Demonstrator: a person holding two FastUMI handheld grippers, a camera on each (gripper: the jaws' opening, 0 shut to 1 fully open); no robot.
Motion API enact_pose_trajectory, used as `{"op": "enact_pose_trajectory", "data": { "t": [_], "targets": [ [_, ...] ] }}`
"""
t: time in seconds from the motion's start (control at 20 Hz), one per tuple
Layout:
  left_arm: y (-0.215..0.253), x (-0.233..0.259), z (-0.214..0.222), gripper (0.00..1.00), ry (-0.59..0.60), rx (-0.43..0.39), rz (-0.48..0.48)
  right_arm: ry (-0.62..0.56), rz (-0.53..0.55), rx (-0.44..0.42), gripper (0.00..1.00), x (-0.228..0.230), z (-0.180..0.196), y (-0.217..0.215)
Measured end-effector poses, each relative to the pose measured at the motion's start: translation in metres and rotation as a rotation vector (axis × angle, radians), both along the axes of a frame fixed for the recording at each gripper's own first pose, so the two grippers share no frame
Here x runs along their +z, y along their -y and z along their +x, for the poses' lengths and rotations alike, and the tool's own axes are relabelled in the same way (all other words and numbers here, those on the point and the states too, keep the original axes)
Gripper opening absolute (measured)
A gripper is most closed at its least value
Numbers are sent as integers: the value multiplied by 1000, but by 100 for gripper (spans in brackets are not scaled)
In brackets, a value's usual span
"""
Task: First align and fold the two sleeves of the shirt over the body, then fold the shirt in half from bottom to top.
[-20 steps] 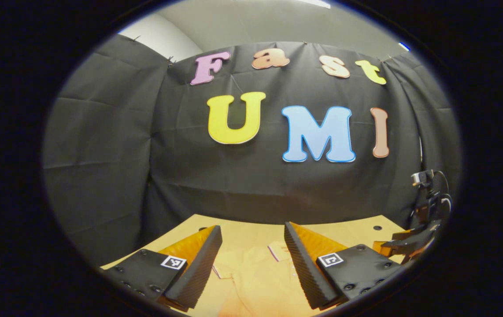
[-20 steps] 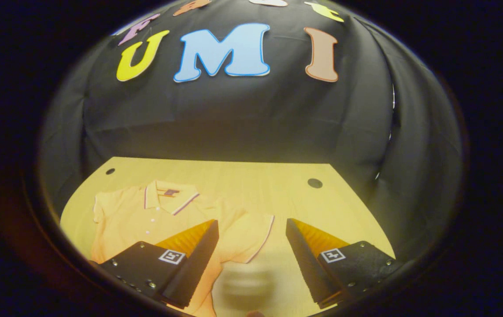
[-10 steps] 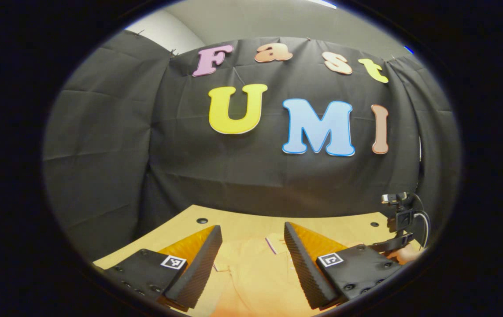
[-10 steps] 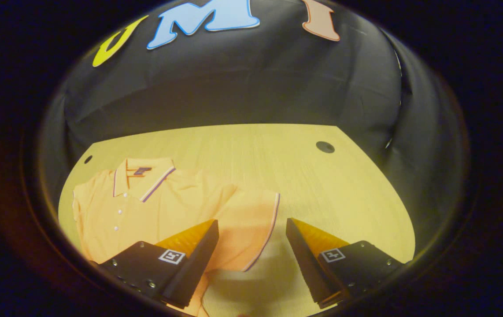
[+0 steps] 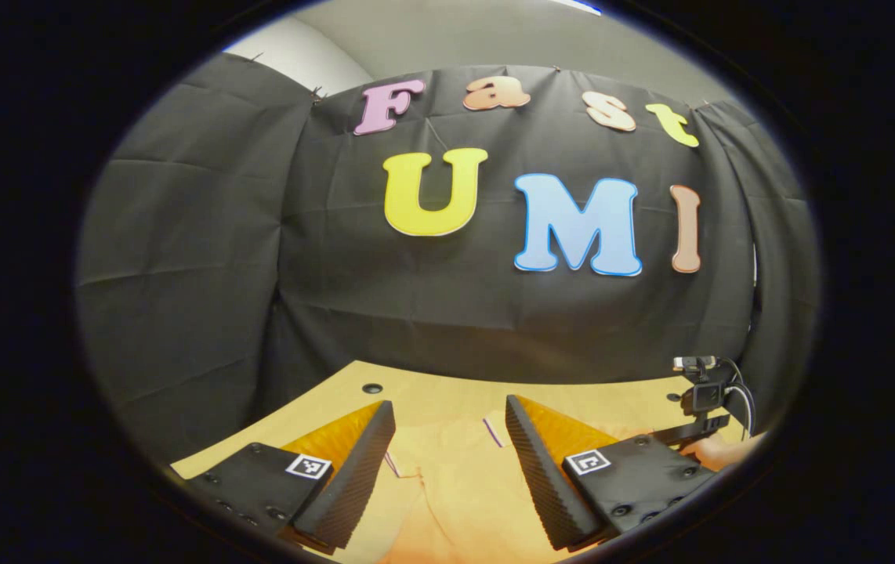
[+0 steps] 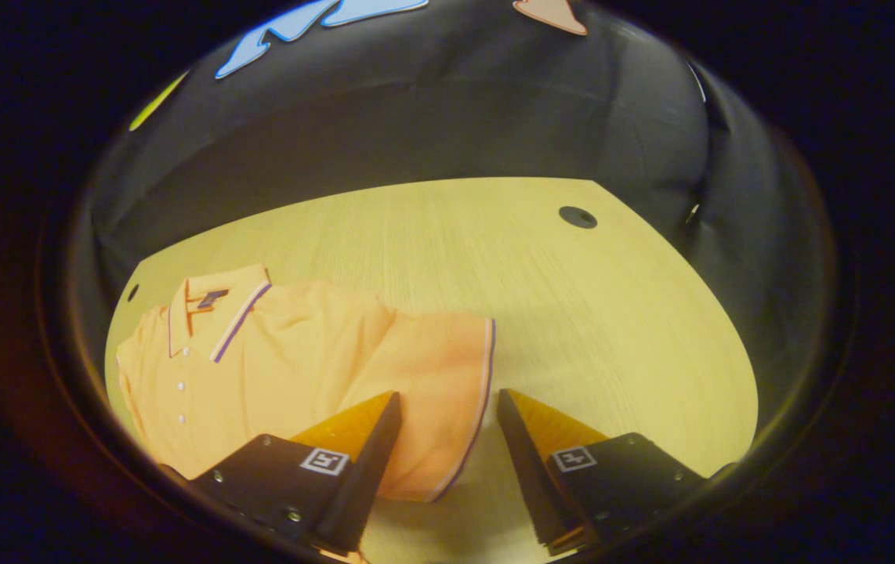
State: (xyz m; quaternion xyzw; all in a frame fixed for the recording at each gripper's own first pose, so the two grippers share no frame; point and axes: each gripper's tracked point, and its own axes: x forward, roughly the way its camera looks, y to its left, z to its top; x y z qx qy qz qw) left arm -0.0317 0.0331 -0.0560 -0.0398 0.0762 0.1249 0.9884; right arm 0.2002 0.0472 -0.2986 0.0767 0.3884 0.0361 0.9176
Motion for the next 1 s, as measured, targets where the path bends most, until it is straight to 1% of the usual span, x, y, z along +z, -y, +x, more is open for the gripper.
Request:
{"op": "enact_pose_trajectory", "data": {
  "t": [0.05,0.1,0.15,0.2,0.25,0.3,0.4,0.55,0.75,0.85,1.0],
  "targets": [
    [2,3,1,92,1,4,0,-5,5,1,62,1,-1,-2],
    [4,6,1,94,2,10,2,-9,13,-4,55,0,-1,-3],
    [6,8,0,94,5,16,7,-15,24,-10,37,0,-1,-3],
    [9,11,-1,93,8,21,13,-21,33,-22,30,2,-1,-2],
    [12,13,-2,93,12,25,17,-22,58,-22,13,3,0,-5],
    [16,13,-3,93,17,27,18,-28,86,-11,12,2,-1,-8],
    [25,11,-4,94,6,33,8,-1,100,-19,3,10,1,-7],
    [30,11,-9,94,8,68,-7,76,85,39,3,32,2,-9],
    [30,11,-11,94,23,104,-21,153,98,128,3,65,-3,-20],
    [27,10,-12,94,32,103,-23,186,91,157,3,79,-5,-28],
    [19,8,-14,94,27,94,-22,233,44,207,3,91,-10,-43]
  ]
}}
